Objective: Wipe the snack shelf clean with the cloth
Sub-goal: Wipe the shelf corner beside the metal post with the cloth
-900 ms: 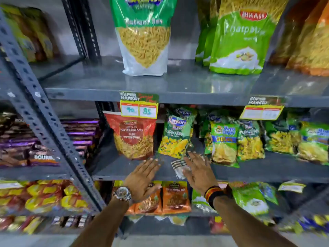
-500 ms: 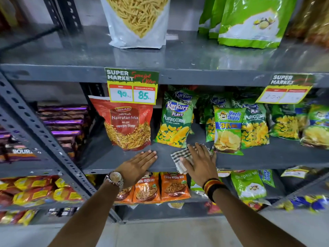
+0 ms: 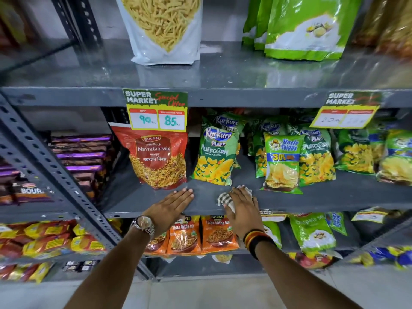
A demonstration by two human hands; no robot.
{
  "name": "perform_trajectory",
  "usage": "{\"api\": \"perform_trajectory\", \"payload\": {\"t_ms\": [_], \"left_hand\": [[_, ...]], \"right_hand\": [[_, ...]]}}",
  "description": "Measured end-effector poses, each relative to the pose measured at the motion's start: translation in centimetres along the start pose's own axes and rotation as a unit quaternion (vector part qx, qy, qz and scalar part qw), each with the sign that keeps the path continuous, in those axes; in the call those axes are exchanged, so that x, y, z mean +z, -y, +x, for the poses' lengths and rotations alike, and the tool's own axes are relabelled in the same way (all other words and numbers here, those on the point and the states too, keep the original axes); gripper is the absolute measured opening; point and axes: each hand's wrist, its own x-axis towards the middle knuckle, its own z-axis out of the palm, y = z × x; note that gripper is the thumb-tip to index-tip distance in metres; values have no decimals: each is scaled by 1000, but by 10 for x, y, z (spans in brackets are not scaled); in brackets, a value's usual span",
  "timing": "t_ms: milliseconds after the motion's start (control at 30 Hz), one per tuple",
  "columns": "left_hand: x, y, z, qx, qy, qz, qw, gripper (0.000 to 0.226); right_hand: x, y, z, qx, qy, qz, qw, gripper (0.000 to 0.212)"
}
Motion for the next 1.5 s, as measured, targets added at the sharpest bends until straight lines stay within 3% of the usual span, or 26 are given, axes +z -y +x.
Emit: {"api": "perform_trajectory", "payload": {"t_ms": [167,267,567,767,933,1233,1500], "left_hand": [[-17,-21,-16,-6,-1,-16,1000,67],[-59,-43,-36,-30,-10,-32,999,73],[-239,-38,-105,-72,-168,89,979,64],[-347,9,-145,-157,-226,167,947,65],[-404,63,-152,-187,-249,240,920,63],[-470,164,-146,-139,-284,382,868,63],[-470,203,-136,-84,-358,402,839,65]], "right_hand": [[-36,-13,-20,4,30,131,991,45],[-75,-6,-36,-23,50,181,982,46],[-229,80,-55,-255,1,262,931,49],[-296,157,-33,-341,-61,262,901,42],[-315,224,7,-357,-97,224,901,36],[-298,345,97,-363,-106,93,921,41],[-287,421,201,-291,-134,25,947,29]]}}
